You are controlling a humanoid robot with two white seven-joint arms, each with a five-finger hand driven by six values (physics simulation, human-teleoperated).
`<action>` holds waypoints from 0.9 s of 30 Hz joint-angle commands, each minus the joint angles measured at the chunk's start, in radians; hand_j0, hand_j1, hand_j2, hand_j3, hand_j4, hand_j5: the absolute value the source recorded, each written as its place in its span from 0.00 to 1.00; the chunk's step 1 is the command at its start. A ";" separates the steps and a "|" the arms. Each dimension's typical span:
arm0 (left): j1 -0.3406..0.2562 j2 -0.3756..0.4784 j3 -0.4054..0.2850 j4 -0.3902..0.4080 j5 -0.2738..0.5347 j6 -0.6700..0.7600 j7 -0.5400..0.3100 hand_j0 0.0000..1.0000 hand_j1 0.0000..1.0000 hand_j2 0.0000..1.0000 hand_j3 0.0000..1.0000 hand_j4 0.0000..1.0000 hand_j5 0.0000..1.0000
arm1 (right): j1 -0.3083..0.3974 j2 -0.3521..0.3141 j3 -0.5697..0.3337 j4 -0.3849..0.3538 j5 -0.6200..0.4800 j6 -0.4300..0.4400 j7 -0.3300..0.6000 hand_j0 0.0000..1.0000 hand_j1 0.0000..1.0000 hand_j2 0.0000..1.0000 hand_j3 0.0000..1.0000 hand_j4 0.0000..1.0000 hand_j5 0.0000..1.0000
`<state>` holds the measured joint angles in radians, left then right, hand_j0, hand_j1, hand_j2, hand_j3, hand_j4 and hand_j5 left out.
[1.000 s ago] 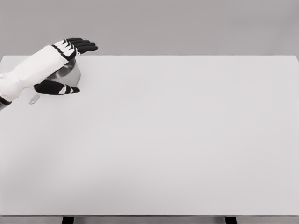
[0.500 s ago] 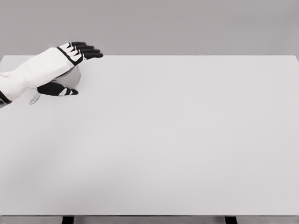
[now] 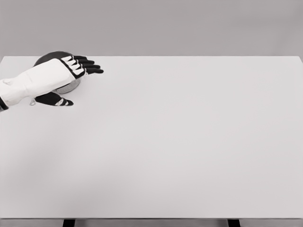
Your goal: Rotate pot handle
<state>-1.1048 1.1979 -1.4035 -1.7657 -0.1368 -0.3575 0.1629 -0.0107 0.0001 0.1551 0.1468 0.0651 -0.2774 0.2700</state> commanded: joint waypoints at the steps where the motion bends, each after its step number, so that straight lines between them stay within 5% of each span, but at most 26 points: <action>1: 0.002 0.005 0.057 0.000 -0.001 0.038 0.006 1.00 1.00 1.00 1.00 1.00 1.00 | 0.000 0.000 0.000 0.000 0.001 0.000 0.000 1.00 1.00 1.00 1.00 1.00 1.00; 3: 0.003 0.002 0.080 0.000 -0.007 0.158 0.035 1.00 1.00 1.00 1.00 1.00 1.00 | 0.000 0.000 0.000 0.000 0.001 0.000 0.000 1.00 1.00 1.00 1.00 1.00 1.00; 6: 0.055 -0.006 0.081 0.000 -0.007 0.224 0.190 1.00 1.00 1.00 1.00 1.00 1.00 | 0.000 0.000 0.000 0.000 0.001 0.000 0.000 1.00 1.00 1.00 1.00 1.00 1.00; 16: 0.166 -0.041 0.072 0.003 -0.055 0.334 0.135 1.00 1.00 1.00 1.00 1.00 1.00 | 0.000 0.000 0.000 0.000 0.001 0.000 0.000 1.00 1.00 1.00 1.00 1.00 1.00; 20: 0.171 -0.041 0.081 0.025 -0.133 0.353 0.099 1.00 1.00 1.00 1.00 1.00 1.00 | 0.000 0.000 0.000 0.000 0.001 0.000 0.000 1.00 1.00 1.00 1.00 1.00 1.00; 27: 0.177 -0.087 0.086 0.044 -0.119 0.376 0.096 1.00 1.00 1.00 1.00 1.00 1.00 | 0.000 0.000 0.000 0.000 0.001 0.000 0.000 1.00 1.00 1.00 1.00 1.00 1.00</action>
<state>-0.9176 1.1219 -1.3194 -1.7317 -0.2571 0.0115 0.2613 -0.0108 0.0001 0.1551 0.1470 0.0655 -0.2773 0.2698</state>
